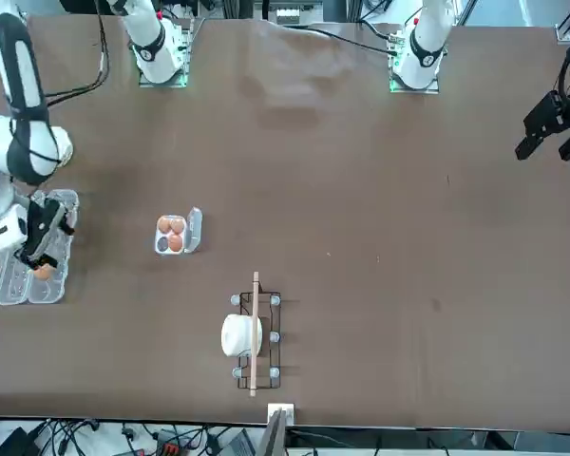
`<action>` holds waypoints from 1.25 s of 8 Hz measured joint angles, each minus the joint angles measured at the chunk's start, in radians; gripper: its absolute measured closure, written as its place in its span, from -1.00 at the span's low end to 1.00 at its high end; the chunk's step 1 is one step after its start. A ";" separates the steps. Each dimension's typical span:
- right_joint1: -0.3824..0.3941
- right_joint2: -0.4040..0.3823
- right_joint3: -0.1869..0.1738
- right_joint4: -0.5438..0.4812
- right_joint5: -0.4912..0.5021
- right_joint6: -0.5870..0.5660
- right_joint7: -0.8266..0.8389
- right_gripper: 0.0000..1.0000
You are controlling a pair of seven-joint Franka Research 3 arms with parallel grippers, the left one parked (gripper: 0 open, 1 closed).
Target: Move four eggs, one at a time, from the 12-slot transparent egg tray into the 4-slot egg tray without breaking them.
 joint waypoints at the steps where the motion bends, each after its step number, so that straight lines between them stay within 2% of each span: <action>1: -0.028 0.045 0.000 0.040 0.000 0.000 -0.063 -1.00; 5: -0.112 0.174 0.000 0.192 0.000 -0.050 -0.271 -1.00; 7: -0.114 0.241 0.003 0.262 0.000 -0.073 -0.329 -1.00; 10: -0.118 0.291 0.004 0.294 0.000 -0.073 -0.347 -1.00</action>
